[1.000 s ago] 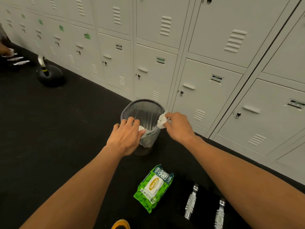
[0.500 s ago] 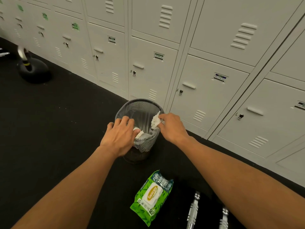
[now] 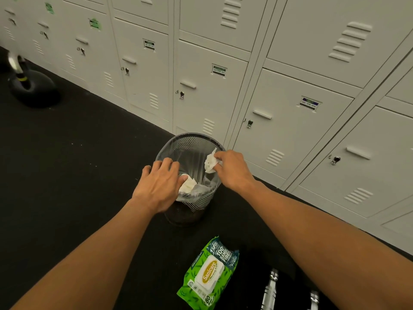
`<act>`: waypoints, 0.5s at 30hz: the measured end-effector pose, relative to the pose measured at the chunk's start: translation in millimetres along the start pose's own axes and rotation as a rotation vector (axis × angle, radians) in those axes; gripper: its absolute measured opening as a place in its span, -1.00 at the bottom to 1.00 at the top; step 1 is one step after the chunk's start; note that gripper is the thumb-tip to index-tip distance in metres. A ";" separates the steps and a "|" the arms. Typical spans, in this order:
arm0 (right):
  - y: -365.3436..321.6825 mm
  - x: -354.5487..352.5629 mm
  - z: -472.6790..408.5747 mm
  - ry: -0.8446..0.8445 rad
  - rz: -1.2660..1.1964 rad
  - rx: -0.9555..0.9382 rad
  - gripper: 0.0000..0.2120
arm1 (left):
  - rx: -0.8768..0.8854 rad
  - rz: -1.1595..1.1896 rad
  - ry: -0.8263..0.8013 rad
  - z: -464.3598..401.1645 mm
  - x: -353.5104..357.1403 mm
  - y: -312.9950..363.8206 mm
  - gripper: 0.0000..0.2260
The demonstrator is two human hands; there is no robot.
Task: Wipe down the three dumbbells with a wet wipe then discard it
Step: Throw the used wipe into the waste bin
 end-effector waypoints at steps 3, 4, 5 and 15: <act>1.6 4.6 -9.3 -0.008 -0.011 0.012 -0.68 | -0.007 -0.006 -0.002 -7.2 3.8 -8.2 -0.52; 2.0 6.3 -12.1 -0.013 -0.009 0.017 -0.68 | -0.010 -0.013 -0.002 -9.2 4.6 -10.6 -0.51; 3.0 8.0 -15.4 -0.020 -0.004 0.022 -0.68 | -0.010 -0.019 0.001 -11.3 6.0 -13.3 -0.51; 6.5 15.0 -46.5 0.012 -0.066 0.073 -0.77 | -0.018 -0.025 0.005 -20.8 5.0 -27.9 -0.54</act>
Point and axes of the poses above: each hand's wrist, its own z-axis away from the middle knuckle, its own x-axis out of the palm, y = z × x, the point moved 8 cm from there along -z, towards the middle knuckle, and after that the axes turned 5 degrees about -y, right-handed, at the moved point
